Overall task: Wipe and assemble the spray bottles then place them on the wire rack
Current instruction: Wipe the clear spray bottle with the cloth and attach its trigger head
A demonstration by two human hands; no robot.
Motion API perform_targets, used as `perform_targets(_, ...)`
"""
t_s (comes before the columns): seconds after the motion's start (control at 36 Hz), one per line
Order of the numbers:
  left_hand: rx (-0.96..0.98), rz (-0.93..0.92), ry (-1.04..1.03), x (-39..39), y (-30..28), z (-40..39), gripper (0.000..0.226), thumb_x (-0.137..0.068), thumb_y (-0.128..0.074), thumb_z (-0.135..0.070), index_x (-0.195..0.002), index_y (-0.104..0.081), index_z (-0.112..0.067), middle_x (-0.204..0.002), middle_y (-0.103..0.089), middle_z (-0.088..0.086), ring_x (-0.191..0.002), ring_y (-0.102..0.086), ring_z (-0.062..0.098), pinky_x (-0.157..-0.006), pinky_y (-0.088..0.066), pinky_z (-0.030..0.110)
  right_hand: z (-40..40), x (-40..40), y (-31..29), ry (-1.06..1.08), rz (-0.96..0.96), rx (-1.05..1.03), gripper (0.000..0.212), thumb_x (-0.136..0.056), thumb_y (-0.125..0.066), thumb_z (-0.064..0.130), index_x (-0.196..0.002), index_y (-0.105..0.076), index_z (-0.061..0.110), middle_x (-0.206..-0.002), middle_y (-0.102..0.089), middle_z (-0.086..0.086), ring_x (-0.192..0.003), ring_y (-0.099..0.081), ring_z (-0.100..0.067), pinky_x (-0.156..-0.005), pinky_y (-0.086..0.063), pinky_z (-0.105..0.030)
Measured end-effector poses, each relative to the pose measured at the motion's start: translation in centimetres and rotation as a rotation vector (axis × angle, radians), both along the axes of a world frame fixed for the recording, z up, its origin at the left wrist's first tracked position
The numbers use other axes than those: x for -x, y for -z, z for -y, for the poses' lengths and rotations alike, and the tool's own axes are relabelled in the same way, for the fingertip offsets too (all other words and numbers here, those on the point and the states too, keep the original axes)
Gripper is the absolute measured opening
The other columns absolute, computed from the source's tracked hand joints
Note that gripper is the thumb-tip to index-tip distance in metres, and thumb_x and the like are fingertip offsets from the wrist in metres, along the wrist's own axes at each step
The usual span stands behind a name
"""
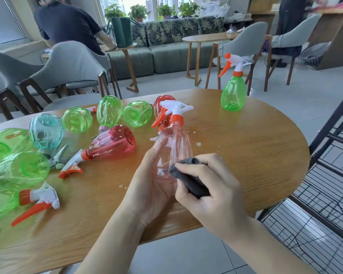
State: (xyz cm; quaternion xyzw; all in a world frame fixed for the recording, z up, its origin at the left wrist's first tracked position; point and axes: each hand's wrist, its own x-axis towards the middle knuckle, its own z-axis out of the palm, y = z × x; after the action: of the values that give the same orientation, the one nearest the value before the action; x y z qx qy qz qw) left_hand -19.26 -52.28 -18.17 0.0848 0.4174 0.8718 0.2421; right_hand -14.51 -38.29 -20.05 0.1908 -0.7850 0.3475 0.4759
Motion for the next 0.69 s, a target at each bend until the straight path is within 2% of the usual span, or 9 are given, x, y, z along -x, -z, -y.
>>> perform_targets(0.06, 0.064, 0.001, -0.014, 0.1, 0.0, 0.1, 0.048, -0.099, -0.059, -0.048, -0.12, -0.075, -0.008, -0.115, -0.07, 0.022, -0.107, -0.069, 0.033, -0.1, -0.055, 0.041, 0.2, 0.1, -0.2, 0.04, -0.018, -0.057, 0.015, -0.091, -0.071, 0.015, -0.1, -0.08, 0.008, -0.098, -0.069, -0.008, -0.087, -0.065, -0.022, -0.076, -0.053, -0.042)
perform_targets(0.11, 0.103, 0.019, -0.025, 0.2, -0.1, 0.2, 0.075, -0.098, -0.067, -0.05, -0.151, -0.044, -0.002, -0.147, -0.051, 0.033, -0.137, -0.052, 0.045, -0.117, -0.041, 0.052, 0.6, 0.2, -0.4, 0.08, -0.026, -0.096, 0.015, -0.091, -0.072, 0.015, -0.102, -0.081, 0.011, -0.097, -0.069, -0.009, -0.087, -0.063, -0.022, -0.077, -0.052, -0.041)
perform_targets(0.17, 0.077, 0.038, -0.016, 0.3, 0.0, 0.1, 0.09, -0.093, -0.074, -0.052, -0.156, -0.034, -0.003, -0.154, -0.04, 0.034, -0.144, -0.042, 0.047, -0.121, -0.034, 0.056, 1.0, 0.2, -0.3, 0.103, -0.034, -0.129, 0.014, -0.09, -0.072, 0.015, -0.102, -0.082, 0.013, -0.096, -0.069, -0.009, -0.087, -0.063, -0.024, -0.079, -0.05, -0.04)
perform_targets(0.28, 0.052, 0.011, -0.054, 0.3, 0.6, 0.4, 0.078, -0.1, -0.062, -0.054, -0.151, -0.04, 0.0, -0.126, -0.054, 0.025, -0.116, -0.059, 0.037, -0.1, -0.056, 0.043, 1.2, 0.0, 0.3, 0.113, -0.072, -0.262, 0.014, -0.089, -0.073, 0.016, -0.099, -0.082, 0.017, -0.094, -0.069, -0.006, -0.09, -0.059, -0.024, -0.082, -0.045, -0.034)
perform_targets(0.36, -0.036, 0.052, 0.041, -0.1, 0.2, 0.3, 0.062, -0.103, -0.045, -0.055, -0.116, -0.07, 0.0, -0.099, -0.07, 0.017, -0.087, -0.073, 0.026, -0.076, -0.061, 0.032, 0.6, 0.2, 0.5, 0.12, -0.096, -0.291, 0.013, -0.089, -0.073, 0.017, -0.098, -0.083, 0.018, -0.094, -0.071, -0.005, -0.093, -0.057, -0.022, -0.081, -0.046, -0.034)
perform_targets(0.42, -0.103, 0.055, 0.052, 0.0, -0.1, 0.3, 0.057, -0.098, -0.049, -0.055, -0.11, -0.075, -0.006, -0.098, -0.071, 0.014, -0.087, -0.073, 0.024, -0.077, -0.062, 0.033, 0.0, 0.3, 0.4, 0.122, -0.109, -0.281, 0.013, -0.088, -0.074, 0.016, -0.097, -0.083, 0.017, -0.094, -0.071, -0.006, -0.091, -0.058, -0.023, -0.078, -0.049, -0.037)
perform_targets(0.47, -0.099, 0.044, 0.0, 0.3, 0.1, 0.5, 0.054, -0.096, -0.056, -0.054, -0.12, -0.07, -0.007, -0.104, -0.07, 0.013, -0.09, -0.072, 0.023, -0.081, -0.062, 0.034, -0.5, 0.3, 0.3, 0.115, -0.115, -0.254, 0.012, -0.087, -0.075, 0.014, -0.096, -0.083, 0.015, -0.093, -0.071, -0.007, -0.087, -0.061, -0.025, -0.075, -0.051, -0.04)
perform_targets(0.58, -0.091, -0.004, -0.001, 0.3, 0.0, 0.4, 0.051, -0.093, -0.06, -0.045, -0.126, -0.063, -0.006, -0.104, -0.073, 0.016, -0.087, -0.074, 0.025, -0.072, -0.062, 0.035, -1.3, 0.4, -0.1, 0.071, -0.097, -0.15, 0.013, -0.091, -0.072, 0.013, -0.1, -0.082, 0.009, -0.095, -0.069, -0.01, -0.088, -0.062, -0.028, -0.077, -0.054, -0.042)
perform_targets(0.69, -0.088, -0.023, 0.093, 0.3, 0.0, 0.4, 0.059, -0.089, -0.066, -0.048, -0.131, -0.066, -0.006, -0.124, -0.069, 0.019, -0.105, -0.069, 0.03, -0.086, -0.061, 0.046, -1.6, 1.0, -0.7, 0.028, -0.028, -0.025, 0.018, -0.095, -0.068, 0.014, -0.108, -0.079, 0.006, -0.101, -0.066, -0.012, -0.092, -0.062, -0.03, -0.083, -0.054, -0.04)
